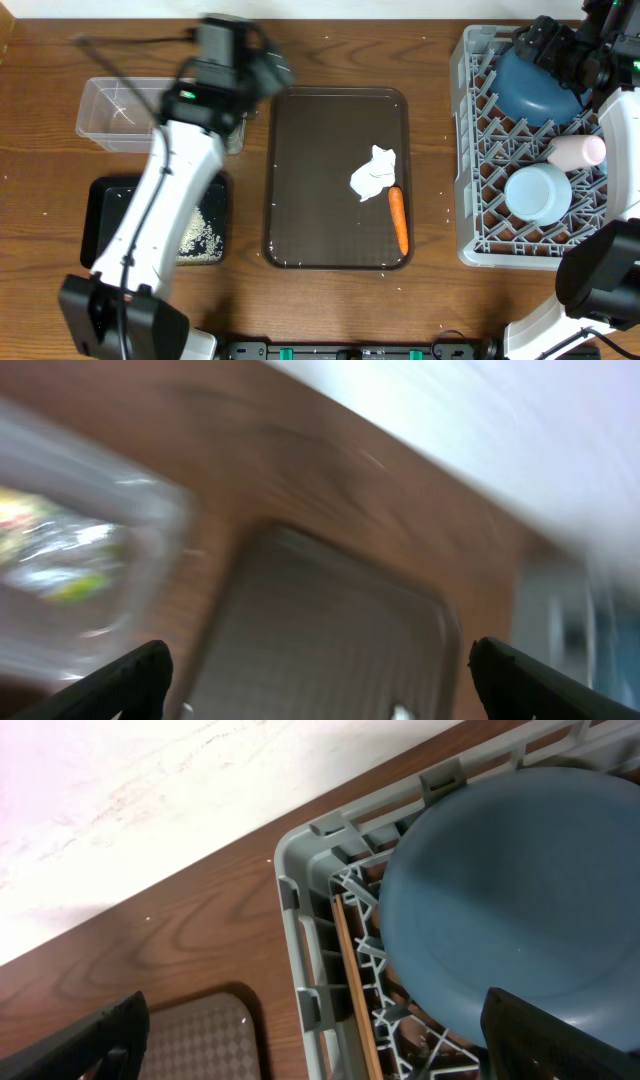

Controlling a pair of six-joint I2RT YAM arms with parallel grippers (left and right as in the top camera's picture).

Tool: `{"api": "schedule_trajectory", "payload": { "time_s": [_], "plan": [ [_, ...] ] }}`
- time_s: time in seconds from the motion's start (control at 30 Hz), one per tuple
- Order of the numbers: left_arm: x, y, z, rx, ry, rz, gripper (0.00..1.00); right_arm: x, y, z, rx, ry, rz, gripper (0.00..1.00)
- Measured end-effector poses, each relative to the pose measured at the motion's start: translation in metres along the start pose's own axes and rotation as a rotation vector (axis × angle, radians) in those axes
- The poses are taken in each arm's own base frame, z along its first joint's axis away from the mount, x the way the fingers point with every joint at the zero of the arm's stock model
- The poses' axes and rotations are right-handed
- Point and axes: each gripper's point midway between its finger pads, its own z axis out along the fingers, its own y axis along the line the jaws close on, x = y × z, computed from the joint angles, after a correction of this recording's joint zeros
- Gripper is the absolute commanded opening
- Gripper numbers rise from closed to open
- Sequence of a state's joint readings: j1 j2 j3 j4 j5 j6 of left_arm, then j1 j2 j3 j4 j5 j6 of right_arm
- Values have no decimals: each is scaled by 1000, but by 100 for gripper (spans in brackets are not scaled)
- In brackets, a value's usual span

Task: Sort waste into correct bins and load items into the dishwasher rack
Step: 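Reach the left gripper to the white tissue and grip it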

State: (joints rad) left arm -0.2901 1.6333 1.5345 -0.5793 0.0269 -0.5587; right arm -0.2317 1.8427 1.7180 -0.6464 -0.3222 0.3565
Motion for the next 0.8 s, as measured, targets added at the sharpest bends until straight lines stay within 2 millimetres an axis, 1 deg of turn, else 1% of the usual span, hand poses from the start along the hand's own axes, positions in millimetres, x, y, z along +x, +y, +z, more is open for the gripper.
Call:
{"api": "schedule_trajectory", "payload": {
  "time_s": [0.07,0.1,0.13,0.17,0.23,0.3,0.37,0.47,0.53,0.63,0.73,0.8],
  "plan": [
    [30,-34,0,69,59,195,96,0,0,0,0,0,0,99],
    [47,-45,1,91,96,288,96,0,0,0,0,0,0,99],
    [62,-52,3,105,133,362,96,0,0,0,0,0,0,99],
    [79,-57,6,112,175,438,97,0,0,0,0,0,0,99],
    [112,-60,15,112,266,565,97,0,0,0,0,0,0,99],
    [138,-60,25,105,342,649,97,0,0,0,0,0,0,99],
    [159,-59,37,94,406,712,97,0,0,0,0,0,0,99],
    [178,-56,49,67,492,765,97,0,0,0,0,0,0,99],
    [183,-52,53,48,551,791,98,0,0,0,0,0,0,99],
    [186,-53,55,36,629,828,98,0,0,0,0,0,0,99],
    [184,-62,68,54,621,842,98,0,0,0,0,0,0,99],
    [187,-64,77,65,618,848,98,0,0,0,0,0,0,99]
  ]
}}
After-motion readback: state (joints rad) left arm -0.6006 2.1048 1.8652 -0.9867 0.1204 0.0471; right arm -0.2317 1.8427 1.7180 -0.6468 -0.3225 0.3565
